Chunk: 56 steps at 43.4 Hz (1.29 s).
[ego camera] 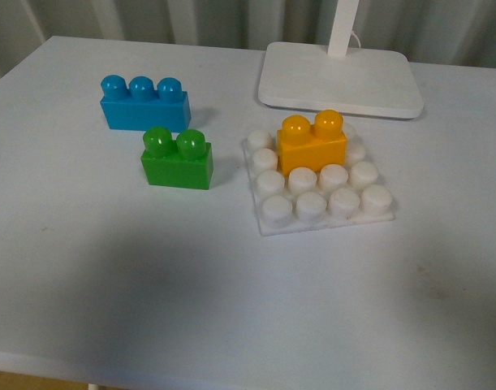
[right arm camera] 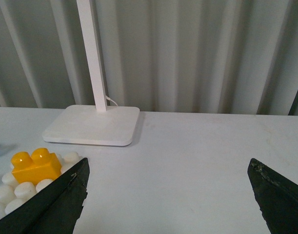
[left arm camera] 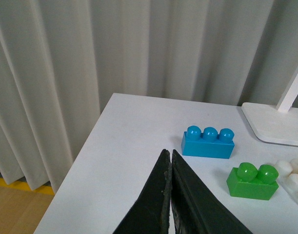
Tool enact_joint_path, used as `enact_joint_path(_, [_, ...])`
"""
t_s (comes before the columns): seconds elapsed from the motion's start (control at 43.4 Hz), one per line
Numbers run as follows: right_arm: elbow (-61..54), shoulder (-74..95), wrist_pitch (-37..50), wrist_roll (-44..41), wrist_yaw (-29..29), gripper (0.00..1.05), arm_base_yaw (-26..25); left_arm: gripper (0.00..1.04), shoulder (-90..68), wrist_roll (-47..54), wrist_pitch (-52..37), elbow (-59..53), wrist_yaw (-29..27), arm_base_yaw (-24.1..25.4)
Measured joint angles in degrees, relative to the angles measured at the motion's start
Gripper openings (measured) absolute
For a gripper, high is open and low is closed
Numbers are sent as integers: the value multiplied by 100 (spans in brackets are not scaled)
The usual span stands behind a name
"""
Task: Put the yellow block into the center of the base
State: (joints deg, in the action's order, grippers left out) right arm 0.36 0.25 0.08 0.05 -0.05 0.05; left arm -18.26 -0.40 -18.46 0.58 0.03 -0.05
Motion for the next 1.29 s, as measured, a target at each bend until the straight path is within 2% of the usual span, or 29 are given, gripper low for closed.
enact_joint_path(0.415, [0,0,0,0,0,95,0,4,811,0,811,0,-2,0])
enact_joint_path(0.507, [0,0,0,0,2,95,0,4,1591,2,1755,2,0,0])
enact_joint_path(0.899, [0,0,0,0,0,95,0,4,1799,0,1834,2,-2,0])
enact_joint_path(1.106, [0,0,0,0,0,95,0,38,1801,-2,1834,2,-2,0])
enact_joint_path(1.221, [0,0,2,0,0,95,0,63,1801,-2,1834,2,-2,0])
enact_joint_path(1.29, [0,0,0,0,0,95,0,74,1801,-2,1834,2,-2,0])
